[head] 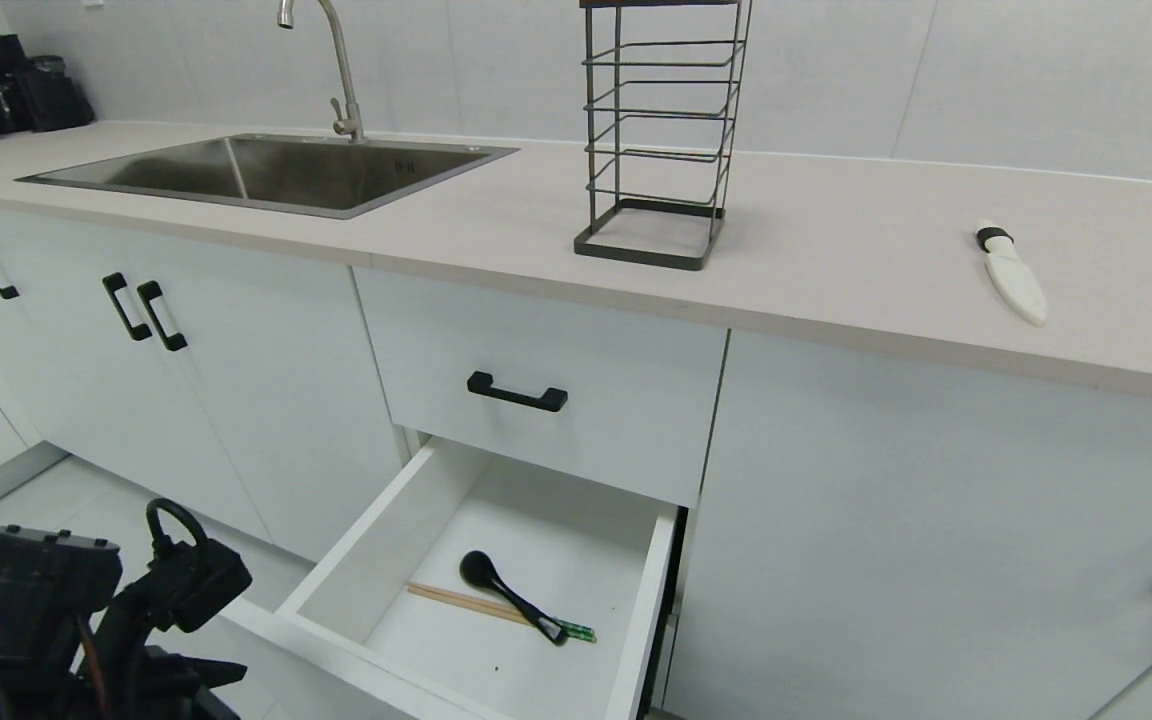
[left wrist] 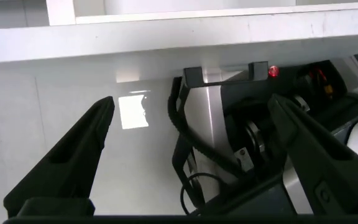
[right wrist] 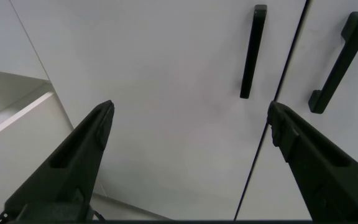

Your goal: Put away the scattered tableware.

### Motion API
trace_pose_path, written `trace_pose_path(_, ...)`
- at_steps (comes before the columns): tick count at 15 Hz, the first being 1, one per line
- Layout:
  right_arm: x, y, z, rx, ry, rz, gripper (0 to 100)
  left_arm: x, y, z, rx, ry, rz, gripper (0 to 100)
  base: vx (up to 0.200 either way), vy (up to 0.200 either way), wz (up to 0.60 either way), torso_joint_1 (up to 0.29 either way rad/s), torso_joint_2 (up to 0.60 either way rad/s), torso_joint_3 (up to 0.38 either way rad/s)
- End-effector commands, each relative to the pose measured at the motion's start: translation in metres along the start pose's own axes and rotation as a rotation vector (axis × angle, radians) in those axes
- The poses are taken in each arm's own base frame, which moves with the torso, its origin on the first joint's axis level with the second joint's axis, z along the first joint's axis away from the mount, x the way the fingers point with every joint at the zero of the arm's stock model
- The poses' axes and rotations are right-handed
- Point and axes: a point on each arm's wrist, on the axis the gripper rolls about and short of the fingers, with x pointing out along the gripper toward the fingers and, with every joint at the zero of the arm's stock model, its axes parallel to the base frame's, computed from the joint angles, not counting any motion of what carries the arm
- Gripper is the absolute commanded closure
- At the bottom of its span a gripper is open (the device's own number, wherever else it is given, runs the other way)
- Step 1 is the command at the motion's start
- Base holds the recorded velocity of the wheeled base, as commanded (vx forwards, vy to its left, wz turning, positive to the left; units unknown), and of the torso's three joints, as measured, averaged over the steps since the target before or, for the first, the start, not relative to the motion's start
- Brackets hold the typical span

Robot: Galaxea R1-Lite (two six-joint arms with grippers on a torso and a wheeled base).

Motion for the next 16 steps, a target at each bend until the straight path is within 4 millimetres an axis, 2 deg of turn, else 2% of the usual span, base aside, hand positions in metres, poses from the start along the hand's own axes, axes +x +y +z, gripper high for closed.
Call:
trace_pose_path(1,0.0,0.0,0.0,0.0,0.002,0.0,0,0.007,0.003,0.006,0.005,0.001,0.0,0,0.0,0.0,0.0,0.0,0.0,0.0)
trace_pose_path(7,0.0,0.0,0.0,0.0,0.002,0.0,0,0.025,0.008,0.013,0.017,-0.003,0.008,0,0.0,0.0,0.0,0.0,0.0,0.0)
trace_pose_path(10,0.0,0.0,0.0,0.0,0.002,0.0,0,0.028,0.005,0.014,0.033,0.004,-0.006,0,0.0,0.0,0.0,0.0,0.0,0.0)
trace_pose_path(16,0.0,0.0,0.0,0.0,0.002,0.0,0,0.053,0.016,0.035,0.054,-0.098,0.013,0,0.0,0.0,0.0,0.0,0.0,0.0)
